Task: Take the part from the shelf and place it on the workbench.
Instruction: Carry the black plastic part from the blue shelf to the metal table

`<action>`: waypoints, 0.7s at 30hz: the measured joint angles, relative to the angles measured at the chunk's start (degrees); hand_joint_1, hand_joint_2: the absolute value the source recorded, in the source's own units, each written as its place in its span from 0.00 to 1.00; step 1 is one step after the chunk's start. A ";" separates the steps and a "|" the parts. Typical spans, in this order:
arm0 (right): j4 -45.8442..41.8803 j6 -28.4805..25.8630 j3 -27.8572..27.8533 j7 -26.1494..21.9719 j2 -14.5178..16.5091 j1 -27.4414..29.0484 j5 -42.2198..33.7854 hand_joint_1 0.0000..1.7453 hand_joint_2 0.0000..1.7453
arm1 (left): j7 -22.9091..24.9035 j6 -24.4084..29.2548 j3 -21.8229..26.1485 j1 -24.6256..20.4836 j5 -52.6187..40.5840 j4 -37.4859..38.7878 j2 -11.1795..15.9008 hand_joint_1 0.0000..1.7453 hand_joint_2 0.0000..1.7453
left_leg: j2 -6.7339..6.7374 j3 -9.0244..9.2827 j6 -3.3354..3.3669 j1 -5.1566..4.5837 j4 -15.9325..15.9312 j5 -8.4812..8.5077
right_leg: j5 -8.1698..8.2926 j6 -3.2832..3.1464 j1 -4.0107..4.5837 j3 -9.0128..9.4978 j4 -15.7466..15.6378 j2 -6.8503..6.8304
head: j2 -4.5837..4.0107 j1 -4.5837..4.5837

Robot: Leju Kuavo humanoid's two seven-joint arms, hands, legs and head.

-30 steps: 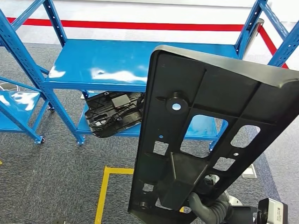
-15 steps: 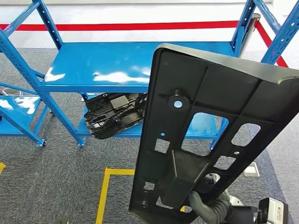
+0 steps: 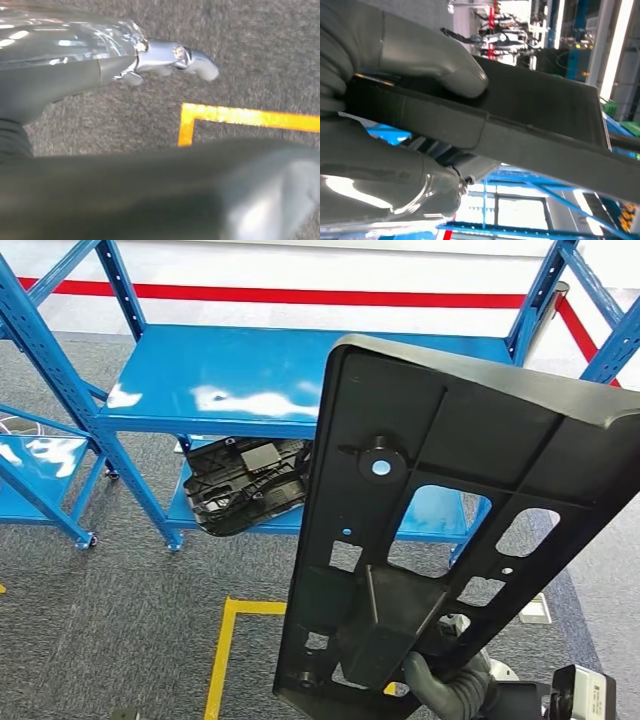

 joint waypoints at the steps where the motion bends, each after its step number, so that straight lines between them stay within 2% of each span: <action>1: 0.02 0.00 0.00 0.00 -0.01 0.04 0.00 1.00 1.00 | 0.01 -0.01 0.00 0.03 0.00 0.00 0.00 0.00 1.00 | 0.02 0.00 0.08 -0.07 0.01 -0.01 | -1.65 0.05 0.01 -1.78 3.86 0.00 | 0.00 0.01; 2: 0.04 0.00 0.00 0.01 -0.01 0.11 0.00 1.00 1.00 | 0.02 -0.01 0.00 0.06 0.00 0.00 0.00 0.00 1.00 | 0.04 0.02 0.11 -0.16 0.02 -0.03 | -2.55 0.12 0.02 -3.26 6.98 0.00 | 0.00 0.01; 3: 0.05 0.00 0.00 0.01 -0.02 0.15 -0.01 1.00 1.00 | 0.02 -0.02 0.00 0.07 0.00 0.00 0.00 0.00 1.00 | 0.04 0.07 0.14 -0.23 0.03 -0.06 | -2.32 0.17 0.04 -3.98 8.38 0.00 | 0.00 0.01; 4: 0.07 0.00 0.00 0.01 -0.01 0.15 -0.01 1.00 1.00 | 0.03 -0.02 0.00 0.06 0.00 0.00 0.00 0.00 1.00 | 0.04 0.17 0.14 -0.27 0.04 -0.09 | -0.91 0.19 0.04 -3.66 7.50 -0.01 | 0.00 0.01; 6: 0.08 0.00 0.00 0.01 -0.01 0.12 -0.01 1.00 1.00 | 0.03 -0.02 0.00 0.03 0.00 0.00 0.00 0.00 1.00 | 0.00 0.44 -0.01 -0.29 0.08 -0.28 | 3.40 0.06 0.05 -0.54 0.40 -0.04 | 0.00 0.00; 7: 0.08 0.00 0.01 0.01 -0.01 0.10 -0.01 1.00 1.00 | 0.03 -0.02 0.00 0.01 0.00 0.00 0.00 0.00 1.00 | -0.02 0.46 -0.18 -0.37 0.15 -0.41 | 4.90 -0.09 0.14 1.08 -3.19 -0.05 | 0.00 0.00; 8: 0.08 0.00 0.01 0.01 -0.02 0.10 -0.01 1.00 1.00 | 0.03 -0.02 0.00 0.02 0.00 0.00 0.00 0.00 1.00 | -0.04 0.46 -0.39 -0.45 0.24 -0.49 | 5.67 -0.25 0.24 2.12 -5.62 -0.05 | 0.00 -0.01; 9: 0.08 0.00 0.02 0.01 -0.02 0.09 -0.01 1.00 1.00 | 0.03 -0.02 0.00 0.04 0.00 0.00 0.00 0.00 1.00 | -0.05 0.38 -0.60 -0.52 0.33 -0.53 | 5.70 -0.47 0.33 2.56 -6.78 -0.02 | 0.00 -0.01; 11: 0.07 0.00 0.02 0.01 -0.01 0.09 -0.01 1.00 1.00 | 0.03 -0.01 0.00 0.04 0.00 0.00 0.01 0.00 1.00 | -0.07 0.30 -1.01 -0.58 0.44 -0.51 | 5.59 -0.90 0.32 2.52 -7.15 0.04 | 0.00 -0.01; 13: 0.05 0.00 0.02 0.01 0.02 0.05 -0.01 1.00 1.00 | 0.02 -0.01 0.00 -0.01 0.00 0.00 0.02 0.00 1.00 | -0.11 -0.16 -1.62 -0.50 1.60 -1.62 | 5.61 -1.48 0.04 2.55 -7.42 0.00 | 0.00 -0.03; 14: 0.05 0.00 0.02 0.01 0.04 0.05 -0.01 1.00 1.00 | 0.01 -0.01 0.00 -0.02 0.00 0.00 0.02 0.00 1.00 | -0.12 -1.03 -2.02 -0.37 3.68 -3.08 | 5.66 -1.74 -0.10 2.56 -7.53 -0.08 | 0.00 -0.03; 16: 0.05 0.00 0.02 0.01 0.05 0.07 0.00 1.00 1.00 | 0.02 -0.02 0.00 0.03 0.00 0.00 0.00 0.00 1.00 | -0.13 -4.23 -2.73 -0.04 11.00 -6.85 | 5.65 -2.03 -0.13 2.50 -7.50 -0.22 | 0.00 -0.04; 17: 0.06 0.00 0.02 0.01 0.05 0.10 0.00 1.00 1.00 | 0.02 -0.02 0.00 0.08 0.00 0.00 0.00 0.00 1.00 | -0.13 -5.83 -2.95 0.08 14.51 -8.07 | 5.65 -2.04 -0.12 2.49 -7.48 -0.26 | 0.00 -0.04; 18: 0.07 0.00 0.02 0.01 0.05 0.12 0.01 1.00 1.00 | 0.03 -0.02 0.00 0.13 0.00 0.00 0.00 0.00 1.00 | -0.13 -6.76 -3.07 0.16 16.48 -8.22 | 5.63 -2.05 -0.12 2.52 -7.47 -0.29 | 0.00 -0.04; 19: 0.07 0.00 0.02 0.01 0.05 0.12 0.00 1.00 1.00 | 0.03 -0.01 0.00 0.16 0.00 0.00 0.00 0.00 1.00 | -0.12 -6.68 -3.09 0.22 16.16 -7.14 | 5.60 -2.03 -0.13 2.59 -7.45 -0.29 | 0.00 -0.04; 20: 0.07 0.00 0.02 0.01 0.05 0.11 0.00 1.00 1.00 | 0.03 -0.01 0.00 0.17 0.00 0.00 0.00 0.00 1.00 | -0.12 -5.55 -3.01 0.26 13.58 -5.12 | 5.53 -2.00 -0.13 2.73 -7.45 -0.25 | 0.00 -0.04; 21: 0.06 0.00 0.02 0.01 0.05 0.10 0.00 1.00 1.00 | 0.03 -0.01 0.00 0.16 0.00 0.00 0.00 0.00 1.00 | -0.13 -3.78 -2.84 0.27 9.54 -2.79 | 5.44 -1.91 -0.13 2.87 -7.45 -0.21 | 0.00 -0.04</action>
